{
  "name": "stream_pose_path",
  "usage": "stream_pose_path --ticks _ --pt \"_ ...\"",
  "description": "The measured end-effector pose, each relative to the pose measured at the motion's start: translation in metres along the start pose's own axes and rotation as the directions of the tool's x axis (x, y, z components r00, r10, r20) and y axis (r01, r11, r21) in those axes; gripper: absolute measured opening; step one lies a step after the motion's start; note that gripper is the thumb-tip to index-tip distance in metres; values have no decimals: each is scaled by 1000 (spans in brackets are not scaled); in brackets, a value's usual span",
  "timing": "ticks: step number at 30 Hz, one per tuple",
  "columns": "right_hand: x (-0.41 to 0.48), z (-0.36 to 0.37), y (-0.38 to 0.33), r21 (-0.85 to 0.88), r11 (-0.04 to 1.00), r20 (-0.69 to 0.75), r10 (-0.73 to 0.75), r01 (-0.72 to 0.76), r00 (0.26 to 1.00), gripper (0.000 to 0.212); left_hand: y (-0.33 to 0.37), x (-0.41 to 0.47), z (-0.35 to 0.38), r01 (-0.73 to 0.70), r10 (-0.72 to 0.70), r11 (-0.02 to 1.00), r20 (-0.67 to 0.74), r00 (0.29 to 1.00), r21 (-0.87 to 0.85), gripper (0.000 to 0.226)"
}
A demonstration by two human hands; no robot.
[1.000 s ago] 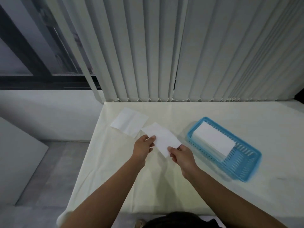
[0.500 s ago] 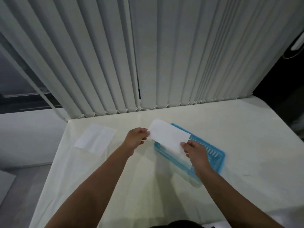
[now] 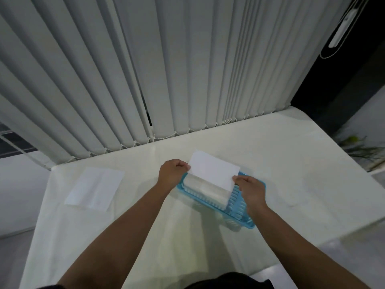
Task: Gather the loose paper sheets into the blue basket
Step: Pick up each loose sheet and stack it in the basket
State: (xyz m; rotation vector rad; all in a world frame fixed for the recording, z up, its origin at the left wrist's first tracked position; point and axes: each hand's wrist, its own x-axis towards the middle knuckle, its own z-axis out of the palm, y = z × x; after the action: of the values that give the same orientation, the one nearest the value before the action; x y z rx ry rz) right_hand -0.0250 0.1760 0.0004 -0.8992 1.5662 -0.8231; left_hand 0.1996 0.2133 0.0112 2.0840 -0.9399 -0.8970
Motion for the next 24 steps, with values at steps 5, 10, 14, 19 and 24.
stream_pose_path --ticks 5,10,14,19,24 --pt "7 5 8 -42 999 -25 25 -26 999 15 -4 9 3 11 -12 999 18 1000 53 18" --pt "8 9 16 -59 997 -27 45 -47 999 10 -14 19 3 43 -49 994 56 997 105 22" --pt "8 14 18 -49 998 -25 46 -47 999 10 -19 24 2 91 -99 991 89 991 98 22" --pt "10 14 20 -95 994 -33 56 -59 998 10 -22 24 5 96 -110 988 115 987 119 25" --pt "12 11 26 -120 990 -39 63 -68 997 18 -25 26 7 109 -127 985 131 983 135 25"
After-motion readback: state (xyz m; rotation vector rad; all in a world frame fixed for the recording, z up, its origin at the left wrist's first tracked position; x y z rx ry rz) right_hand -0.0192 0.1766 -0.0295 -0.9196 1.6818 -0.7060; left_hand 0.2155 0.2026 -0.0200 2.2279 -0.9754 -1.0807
